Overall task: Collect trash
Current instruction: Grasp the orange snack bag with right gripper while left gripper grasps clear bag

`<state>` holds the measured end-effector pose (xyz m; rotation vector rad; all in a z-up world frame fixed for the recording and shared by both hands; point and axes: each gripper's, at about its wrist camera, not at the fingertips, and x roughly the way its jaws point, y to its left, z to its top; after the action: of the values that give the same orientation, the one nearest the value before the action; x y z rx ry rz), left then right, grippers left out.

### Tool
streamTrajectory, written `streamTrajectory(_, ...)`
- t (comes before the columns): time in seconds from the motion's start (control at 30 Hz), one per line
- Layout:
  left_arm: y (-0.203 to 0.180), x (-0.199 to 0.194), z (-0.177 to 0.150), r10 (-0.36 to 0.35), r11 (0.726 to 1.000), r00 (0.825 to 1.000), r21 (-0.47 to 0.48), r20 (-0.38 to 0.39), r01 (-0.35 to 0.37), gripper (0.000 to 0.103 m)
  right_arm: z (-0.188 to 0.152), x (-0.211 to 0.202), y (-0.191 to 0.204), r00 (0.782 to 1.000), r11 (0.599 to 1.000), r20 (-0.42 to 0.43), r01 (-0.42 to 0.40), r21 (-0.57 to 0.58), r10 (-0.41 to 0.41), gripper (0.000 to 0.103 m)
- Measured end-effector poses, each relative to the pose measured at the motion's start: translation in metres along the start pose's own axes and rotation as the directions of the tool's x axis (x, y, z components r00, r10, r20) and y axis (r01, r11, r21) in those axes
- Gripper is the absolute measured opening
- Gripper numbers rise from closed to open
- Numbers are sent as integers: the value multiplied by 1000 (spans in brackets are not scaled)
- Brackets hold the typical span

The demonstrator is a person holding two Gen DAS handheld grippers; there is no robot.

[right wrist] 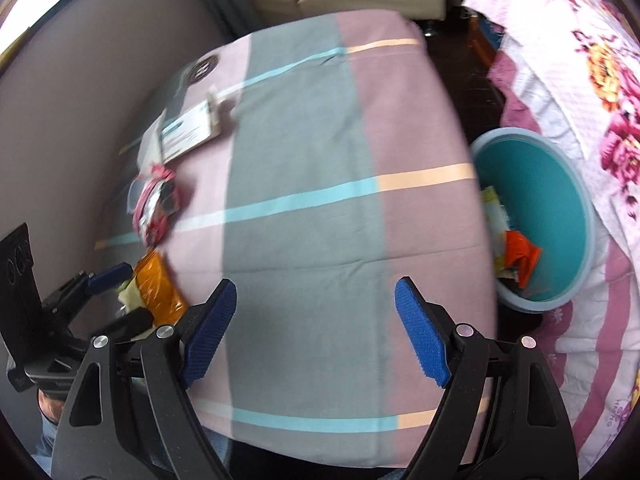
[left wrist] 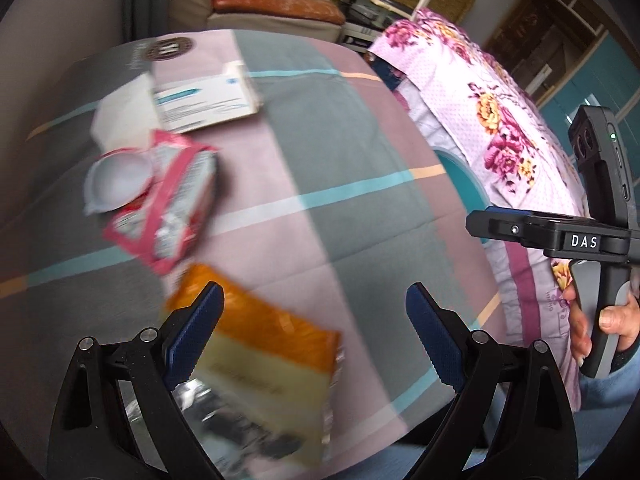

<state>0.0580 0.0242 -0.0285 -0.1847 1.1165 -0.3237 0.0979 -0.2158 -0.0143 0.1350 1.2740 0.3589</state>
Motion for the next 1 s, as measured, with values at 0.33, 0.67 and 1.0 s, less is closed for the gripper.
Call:
streamTrajectory(0.33, 79, -41, -61, 77, 988, 997, -136, -7, -77, 93, -15, 43, 98, 984, 974, -165, -99, -204, 66, 78)
streamTrajectory(0.67, 107, -41, -99, 67, 973, 997, -217, -43, -75, 93, -29, 87, 162, 963, 930, -270, -116, -350, 19, 78)
streamTrajectory(1.0, 104, -31, -104, 33, 974, 998, -223, -60, -46, 93, -30, 110, 166, 950, 929, -311, -135, -344, 23, 78)
